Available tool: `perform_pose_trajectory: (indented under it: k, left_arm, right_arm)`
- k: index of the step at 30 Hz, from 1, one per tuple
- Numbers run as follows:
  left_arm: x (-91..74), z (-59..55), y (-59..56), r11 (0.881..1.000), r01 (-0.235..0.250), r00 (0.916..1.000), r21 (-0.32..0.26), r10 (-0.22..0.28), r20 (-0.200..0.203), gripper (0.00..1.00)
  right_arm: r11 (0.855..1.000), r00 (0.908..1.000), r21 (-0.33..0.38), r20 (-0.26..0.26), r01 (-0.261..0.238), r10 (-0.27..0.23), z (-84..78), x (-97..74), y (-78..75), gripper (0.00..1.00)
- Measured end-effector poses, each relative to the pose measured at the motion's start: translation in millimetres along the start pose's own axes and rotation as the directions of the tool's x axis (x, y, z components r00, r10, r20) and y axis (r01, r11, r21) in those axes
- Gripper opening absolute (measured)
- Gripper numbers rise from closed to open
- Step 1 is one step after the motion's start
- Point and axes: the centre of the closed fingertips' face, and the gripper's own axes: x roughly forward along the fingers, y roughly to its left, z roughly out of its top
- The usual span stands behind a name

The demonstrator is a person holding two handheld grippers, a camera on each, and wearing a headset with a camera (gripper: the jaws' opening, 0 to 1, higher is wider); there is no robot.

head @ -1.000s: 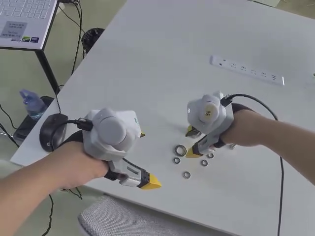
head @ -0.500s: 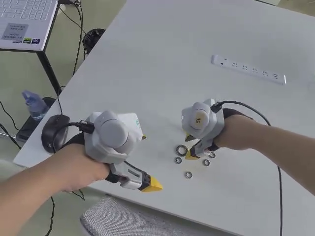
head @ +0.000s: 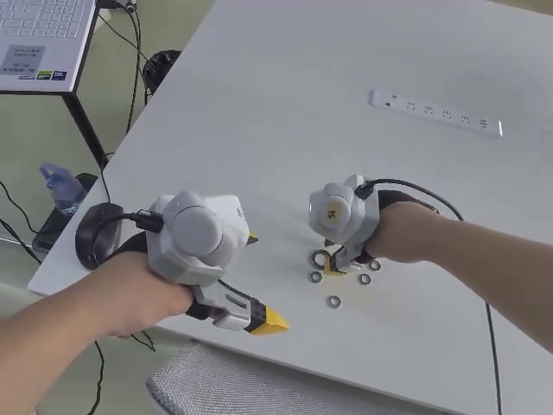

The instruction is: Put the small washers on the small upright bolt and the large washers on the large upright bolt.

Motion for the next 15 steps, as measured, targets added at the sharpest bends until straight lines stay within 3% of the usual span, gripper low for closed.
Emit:
perform_pose_trajectory:
  k: [15]
  left_arm:
    - [-2.9,4.7,-1.1,1.0,-0.009,0.9999,0.011,0.009,-0.007,0.74]
  right_arm:
    - [0.999,0.9999,0.042,0.012,0.0,-0.001,5.1,3.6,-3.1,0.29]
